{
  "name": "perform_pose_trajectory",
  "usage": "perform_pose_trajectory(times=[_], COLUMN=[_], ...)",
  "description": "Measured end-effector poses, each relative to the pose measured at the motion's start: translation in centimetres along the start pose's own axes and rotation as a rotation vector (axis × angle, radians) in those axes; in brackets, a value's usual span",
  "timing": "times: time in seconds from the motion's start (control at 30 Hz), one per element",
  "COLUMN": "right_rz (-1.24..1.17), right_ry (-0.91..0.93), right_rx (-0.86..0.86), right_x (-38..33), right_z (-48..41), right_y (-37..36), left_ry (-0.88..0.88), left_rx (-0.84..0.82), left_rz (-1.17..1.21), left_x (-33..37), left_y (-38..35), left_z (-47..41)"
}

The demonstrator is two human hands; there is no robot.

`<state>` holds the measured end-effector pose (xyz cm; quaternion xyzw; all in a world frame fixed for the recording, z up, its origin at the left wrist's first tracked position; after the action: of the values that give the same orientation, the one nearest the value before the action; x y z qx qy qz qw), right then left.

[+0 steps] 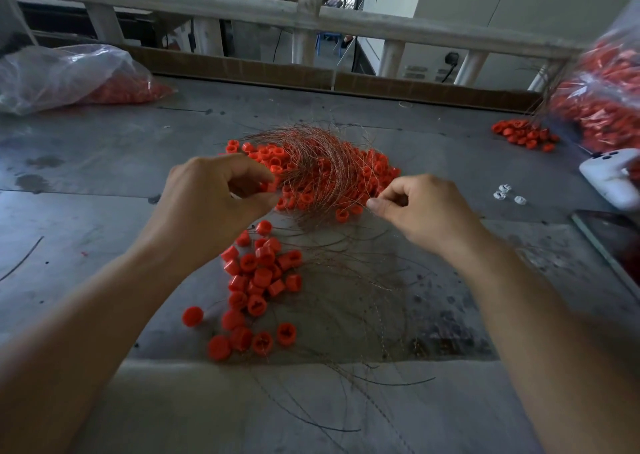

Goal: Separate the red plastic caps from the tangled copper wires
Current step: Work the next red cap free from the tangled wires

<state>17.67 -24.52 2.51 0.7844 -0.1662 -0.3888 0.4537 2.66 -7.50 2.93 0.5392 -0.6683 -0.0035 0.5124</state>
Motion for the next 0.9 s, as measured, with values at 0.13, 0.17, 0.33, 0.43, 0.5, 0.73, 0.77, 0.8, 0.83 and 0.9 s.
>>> perform_pose_trajectory(times=[0.13, 0.17, 0.33, 0.43, 0.5, 0.73, 0.77, 0.8, 0.83, 0.9], right_rz=[0.029, 0.023, -0.037, -0.131, -0.205, -0.273, -0.277, -0.279, -0.281, -0.306], right_ry=[0.002, -0.001, 0.036, 0.062, 0.081, 0.285, 0.306, 0.320, 0.321, 0.269], right_rx=[-0.039, -0.006, 0.155, 0.219, 0.226, 0.135, 0.135, 0.143, 0.157, 0.217], right_x=[-0.1, -0.1, -0.3, -0.7, -1.0, -2.5, -2.5, -2.5, -2.5, -2.4], right_z=[0.1, 0.0, -0.1, 0.1, 0.2, 1.2, 1.3, 1.4, 1.4, 1.4], right_y=[-0.6, -0.5, 0.3, 0.8, 1.3, 1.5, 1.5, 1.5, 1.4, 1.4], left_ry=[-0.007, -0.007, -0.023, -0.091, -0.134, -0.146, -0.157, -0.169, -0.183, -0.223], left_rx=[-0.020, -0.021, 0.005, 0.025, 0.010, -0.109, -0.117, -0.119, -0.120, -0.096], left_rz=[0.010, 0.011, 0.044, 0.071, 0.079, 0.161, 0.159, 0.160, 0.159, 0.150], left_x=[0.1, 0.0, 0.0, 0.4, 0.7, 1.4, 1.3, 1.3, 1.3, 1.5], left_y=[-0.1, -0.1, -0.1, 0.1, 0.1, -0.2, -0.4, -0.5, -0.6, -0.6], left_z=[0.1, 0.1, 0.1, 0.1, 0.3, 0.6, 0.7, 0.8, 0.9, 1.2])
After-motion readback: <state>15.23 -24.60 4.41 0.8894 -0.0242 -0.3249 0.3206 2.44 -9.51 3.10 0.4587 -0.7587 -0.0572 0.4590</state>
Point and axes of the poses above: each hand's wrist, its own z-axis away from the middle knuckle, its own y-axis out of the back of the hand, x = y × z, the point moved 1 cm from there along -z, towards the middle knuckle, and after that the axes turned 7 degrees about x, right-handed, at the moved point
